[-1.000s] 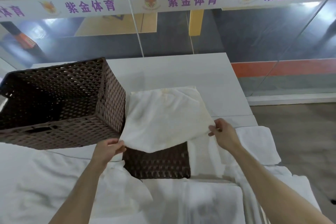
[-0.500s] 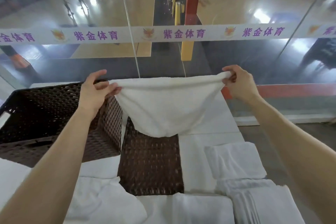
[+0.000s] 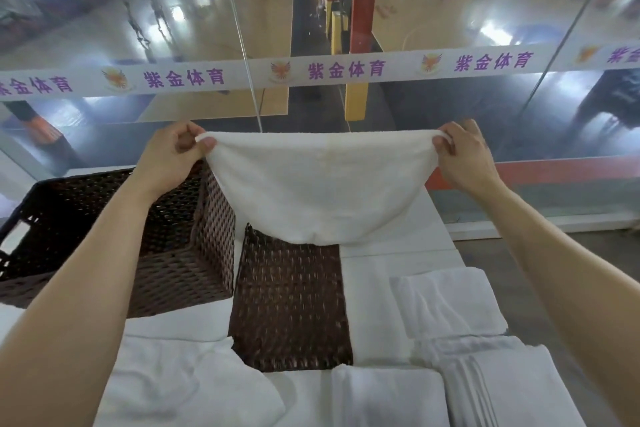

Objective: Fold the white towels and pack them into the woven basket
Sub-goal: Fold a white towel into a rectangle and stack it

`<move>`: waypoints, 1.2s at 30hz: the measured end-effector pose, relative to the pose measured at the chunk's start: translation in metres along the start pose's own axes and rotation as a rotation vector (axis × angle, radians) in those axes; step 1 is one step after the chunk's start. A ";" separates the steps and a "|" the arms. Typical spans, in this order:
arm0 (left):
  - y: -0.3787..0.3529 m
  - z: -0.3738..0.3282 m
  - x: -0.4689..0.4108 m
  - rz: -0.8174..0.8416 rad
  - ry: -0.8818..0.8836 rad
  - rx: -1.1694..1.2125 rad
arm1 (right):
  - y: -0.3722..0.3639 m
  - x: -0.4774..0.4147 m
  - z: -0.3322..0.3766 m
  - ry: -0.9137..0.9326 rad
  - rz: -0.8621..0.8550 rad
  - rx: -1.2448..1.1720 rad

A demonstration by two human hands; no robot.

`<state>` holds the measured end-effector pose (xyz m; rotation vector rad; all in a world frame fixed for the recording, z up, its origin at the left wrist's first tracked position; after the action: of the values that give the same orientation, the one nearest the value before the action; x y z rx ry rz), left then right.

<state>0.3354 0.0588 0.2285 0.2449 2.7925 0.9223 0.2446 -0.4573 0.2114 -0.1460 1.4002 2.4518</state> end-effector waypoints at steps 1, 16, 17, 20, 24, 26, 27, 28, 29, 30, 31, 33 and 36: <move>0.002 0.002 0.003 0.003 0.013 0.085 | 0.001 0.003 0.001 0.007 0.001 -0.044; -0.050 0.051 -0.087 0.113 0.245 -0.053 | -0.074 -0.065 -0.052 -0.261 0.230 -0.204; -0.067 0.074 -0.092 0.148 0.311 -0.064 | -0.094 -0.067 -0.062 -0.266 0.268 -0.144; -0.122 0.133 -0.097 0.202 0.479 0.133 | -0.149 -0.071 -0.088 -0.247 0.348 0.055; -0.156 0.175 -0.104 0.150 0.499 0.165 | -0.188 -0.065 -0.111 -0.284 0.358 0.101; -0.155 0.179 -0.108 0.101 0.459 0.135 | -0.190 -0.064 -0.115 -0.274 0.307 0.086; -0.153 0.176 -0.110 0.079 0.430 0.115 | -0.190 -0.063 -0.115 -0.264 0.288 0.081; -0.152 0.171 -0.110 0.065 0.401 0.102 | -0.188 -0.061 -0.115 -0.251 0.273 0.079; -0.151 0.166 -0.109 0.053 0.371 0.091 | -0.186 -0.059 -0.117 -0.242 0.259 0.076; -0.149 0.159 -0.108 0.041 0.340 0.067 | -0.183 -0.055 -0.117 -0.232 0.239 0.069; -0.147 0.152 -0.105 0.030 0.302 0.013 | -0.179 -0.051 -0.118 -0.224 0.214 0.051; -0.139 0.137 -0.099 -0.011 0.214 -0.134 | -0.169 -0.041 -0.116 -0.212 0.172 0.001; -0.120 0.119 -0.093 -0.113 0.127 -0.176 | -0.153 -0.033 -0.106 -0.160 0.130 -0.084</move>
<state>0.4413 0.0120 0.0744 0.0028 2.7810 1.1847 0.3179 -0.4830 0.0389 0.1243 1.2761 2.5635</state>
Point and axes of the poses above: each hand's wrist, its own x-axis away from the middle knuckle, its own y-axis out of the back of the hand, z = x × y, the point moved 9 cm from there along -x, towards the middle knuckle, and after that the axes turned 7 degrees about z, right-handed, at the moved point
